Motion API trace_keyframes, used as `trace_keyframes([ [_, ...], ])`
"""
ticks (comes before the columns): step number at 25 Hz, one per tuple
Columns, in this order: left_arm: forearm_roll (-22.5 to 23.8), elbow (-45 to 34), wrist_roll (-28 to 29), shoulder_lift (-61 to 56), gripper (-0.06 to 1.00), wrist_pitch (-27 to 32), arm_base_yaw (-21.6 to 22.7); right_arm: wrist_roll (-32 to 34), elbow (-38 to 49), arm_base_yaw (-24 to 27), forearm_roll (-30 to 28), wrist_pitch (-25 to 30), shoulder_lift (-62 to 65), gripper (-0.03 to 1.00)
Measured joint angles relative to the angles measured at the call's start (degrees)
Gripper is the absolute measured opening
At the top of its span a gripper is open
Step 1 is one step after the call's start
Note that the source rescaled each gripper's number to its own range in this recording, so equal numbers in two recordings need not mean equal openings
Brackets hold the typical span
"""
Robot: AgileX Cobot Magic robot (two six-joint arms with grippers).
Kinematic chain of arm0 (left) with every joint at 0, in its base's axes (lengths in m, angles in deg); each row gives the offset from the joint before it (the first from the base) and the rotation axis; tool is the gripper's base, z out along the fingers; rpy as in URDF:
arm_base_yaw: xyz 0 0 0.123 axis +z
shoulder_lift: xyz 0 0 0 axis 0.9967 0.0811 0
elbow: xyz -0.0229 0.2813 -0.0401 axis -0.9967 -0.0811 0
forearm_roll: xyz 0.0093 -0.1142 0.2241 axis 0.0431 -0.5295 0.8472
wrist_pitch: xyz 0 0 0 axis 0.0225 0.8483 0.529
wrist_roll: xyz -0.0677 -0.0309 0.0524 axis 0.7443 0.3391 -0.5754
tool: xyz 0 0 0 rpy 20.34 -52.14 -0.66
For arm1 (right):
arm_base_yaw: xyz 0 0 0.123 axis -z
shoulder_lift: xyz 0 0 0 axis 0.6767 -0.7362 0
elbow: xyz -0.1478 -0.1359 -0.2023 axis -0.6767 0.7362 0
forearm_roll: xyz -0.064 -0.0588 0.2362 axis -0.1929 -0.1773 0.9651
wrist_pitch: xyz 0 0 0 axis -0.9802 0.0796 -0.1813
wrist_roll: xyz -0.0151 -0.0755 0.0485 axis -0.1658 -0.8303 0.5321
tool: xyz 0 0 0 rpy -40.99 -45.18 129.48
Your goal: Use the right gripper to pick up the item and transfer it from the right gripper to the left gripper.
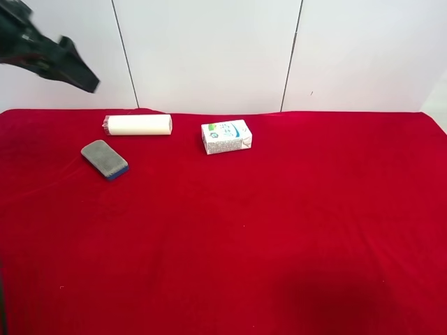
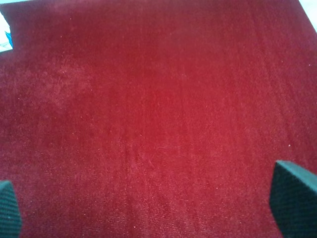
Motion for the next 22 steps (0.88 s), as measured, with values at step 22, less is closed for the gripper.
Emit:
trace_keyframes([
  [22,16.06,-18.24,18.80,-40.48,0.99,13.89,0.00,0.00,0.00,0.00,0.00,0.00,0.00,1.00],
])
